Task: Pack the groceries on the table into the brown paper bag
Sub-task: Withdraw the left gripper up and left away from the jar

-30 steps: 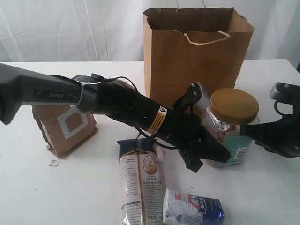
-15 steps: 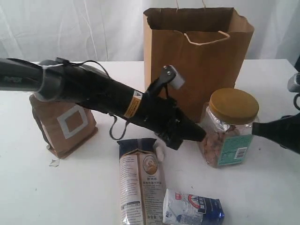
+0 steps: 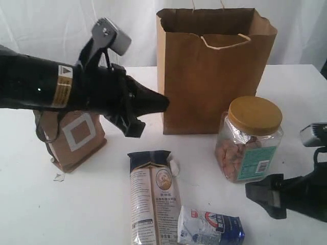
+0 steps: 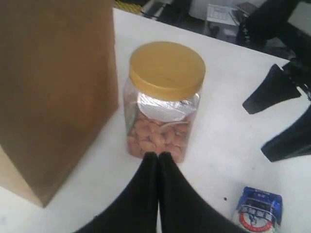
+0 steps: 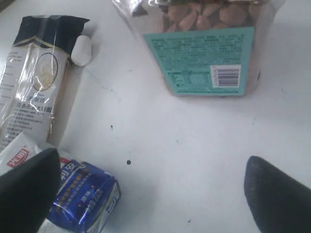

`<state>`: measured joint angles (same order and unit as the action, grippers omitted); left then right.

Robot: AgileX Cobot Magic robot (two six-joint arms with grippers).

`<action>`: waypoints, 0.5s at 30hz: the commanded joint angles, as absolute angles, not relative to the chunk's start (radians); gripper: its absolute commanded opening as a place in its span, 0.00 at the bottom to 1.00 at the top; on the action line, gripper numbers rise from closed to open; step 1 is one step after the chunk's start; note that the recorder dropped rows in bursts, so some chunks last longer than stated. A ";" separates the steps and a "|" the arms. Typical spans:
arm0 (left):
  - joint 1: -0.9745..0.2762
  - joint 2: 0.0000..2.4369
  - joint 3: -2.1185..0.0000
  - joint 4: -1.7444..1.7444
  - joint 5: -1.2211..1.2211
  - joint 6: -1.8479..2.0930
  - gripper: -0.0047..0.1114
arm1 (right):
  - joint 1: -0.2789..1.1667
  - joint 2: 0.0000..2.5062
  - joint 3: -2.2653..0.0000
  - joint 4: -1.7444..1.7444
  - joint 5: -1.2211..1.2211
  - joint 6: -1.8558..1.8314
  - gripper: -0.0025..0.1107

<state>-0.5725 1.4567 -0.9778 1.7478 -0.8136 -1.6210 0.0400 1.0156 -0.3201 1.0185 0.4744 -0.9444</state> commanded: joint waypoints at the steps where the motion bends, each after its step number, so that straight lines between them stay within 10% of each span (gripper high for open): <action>1: -0.566 1.336 -0.938 1.744 -0.684 -1.626 0.04 | 0.040 1.019 -0.314 1.041 0.478 -0.957 0.94; 15: -0.400 1.140 -0.710 1.743 0.157 -1.912 0.04 | 0.040 1.142 -0.372 1.200 0.202 -1.263 0.94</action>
<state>-0.4131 1.1690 -0.7505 1.7445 -0.0499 -1.8232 0.0400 1.0949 -0.3480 1.1741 0.1677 -1.2280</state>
